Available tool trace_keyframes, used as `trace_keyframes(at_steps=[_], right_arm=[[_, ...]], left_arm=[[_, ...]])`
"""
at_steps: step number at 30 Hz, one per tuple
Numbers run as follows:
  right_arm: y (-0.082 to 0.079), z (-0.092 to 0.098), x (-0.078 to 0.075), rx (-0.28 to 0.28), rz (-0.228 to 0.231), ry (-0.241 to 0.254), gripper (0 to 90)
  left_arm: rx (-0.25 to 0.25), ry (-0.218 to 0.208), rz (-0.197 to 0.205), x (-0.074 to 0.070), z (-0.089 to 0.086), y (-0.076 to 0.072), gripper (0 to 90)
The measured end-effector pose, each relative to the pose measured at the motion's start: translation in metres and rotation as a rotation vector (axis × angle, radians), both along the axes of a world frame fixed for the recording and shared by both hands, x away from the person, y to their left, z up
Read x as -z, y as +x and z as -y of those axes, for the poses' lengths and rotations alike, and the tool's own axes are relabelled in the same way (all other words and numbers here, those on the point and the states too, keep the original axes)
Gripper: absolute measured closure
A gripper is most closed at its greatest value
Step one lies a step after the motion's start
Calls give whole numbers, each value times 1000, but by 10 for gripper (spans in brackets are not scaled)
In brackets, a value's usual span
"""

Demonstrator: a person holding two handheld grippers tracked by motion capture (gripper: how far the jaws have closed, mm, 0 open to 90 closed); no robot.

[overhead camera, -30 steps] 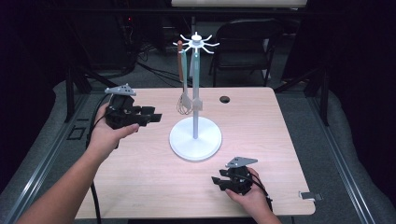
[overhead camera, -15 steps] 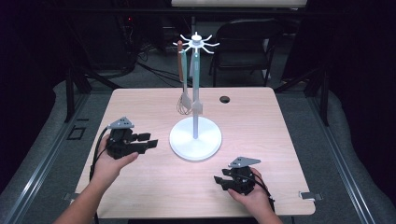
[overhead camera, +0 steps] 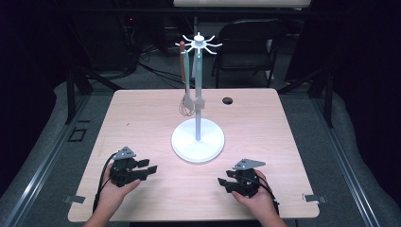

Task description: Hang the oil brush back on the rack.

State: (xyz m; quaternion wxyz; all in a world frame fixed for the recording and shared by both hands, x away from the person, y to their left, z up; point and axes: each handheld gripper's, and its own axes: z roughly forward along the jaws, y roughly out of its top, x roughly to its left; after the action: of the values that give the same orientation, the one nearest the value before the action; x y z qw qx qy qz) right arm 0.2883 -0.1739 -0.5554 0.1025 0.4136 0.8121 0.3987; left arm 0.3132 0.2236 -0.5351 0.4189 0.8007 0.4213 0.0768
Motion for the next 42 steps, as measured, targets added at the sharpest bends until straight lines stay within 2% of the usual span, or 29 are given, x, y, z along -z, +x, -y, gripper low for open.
trace_keyframes(at_steps=[3, 7, 10, 15, 17, 22, 23, 26, 28, 29, 30, 34, 35, 42], right_arm=[[0, 0, 0, 3, 1, -2, 518], [1, 1, 2, 10, 2, -5, 517], [2, 2, 3, 15, 3, -12, 516], [3, 5, 4, 29, 10, 9, 511], [3, 8, 4, 42, 14, 13, 508], [5, 12, 5, 53, 16, 17, 504], [5, 14, 4, 48, 17, -8, 501], [5, 14, 5, 50, 30, 15, 496], [6, 16, 5, 59, 29, 15, 493], [7, 19, 4, 62, 29, -10, 491], [8, 20, 5, 69, 35, 6, 491], [10, 24, 5, 89, 35, 12, 485], [10, 26, 5, 97, 31, 24, 484], [13, 32, 5, 117, 33, 24, 484]], left_arm=[[-12, 5, -5, 8, -2, -1, 504], [-28, -27, -11, 17, -3, 0, 504], [-35, -22, -13, 21, -3, 1, 504], [-48, -35, -29, 29, -5, 1, 501], [-50, -25, -29, 31, -5, 2, 499], [-59, -7, -30, 35, -5, 4, 492], [-59, -5, -34, 35, -5, 5, 492], [-69, -1, -33, 37, -5, 6, 492], [-72, 4, -31, 37, -5, 6, 490], [-75, 9, -26, 37, -5, 6, 487], [-78, 10, -21, 37, -5, 6, 483], [-87, -17, -30, 37, -6, 7, 465], [-86, -16, -29, 37, -6, 7, 464], [-91, -5, -28, 38, -7, 8, 457]])
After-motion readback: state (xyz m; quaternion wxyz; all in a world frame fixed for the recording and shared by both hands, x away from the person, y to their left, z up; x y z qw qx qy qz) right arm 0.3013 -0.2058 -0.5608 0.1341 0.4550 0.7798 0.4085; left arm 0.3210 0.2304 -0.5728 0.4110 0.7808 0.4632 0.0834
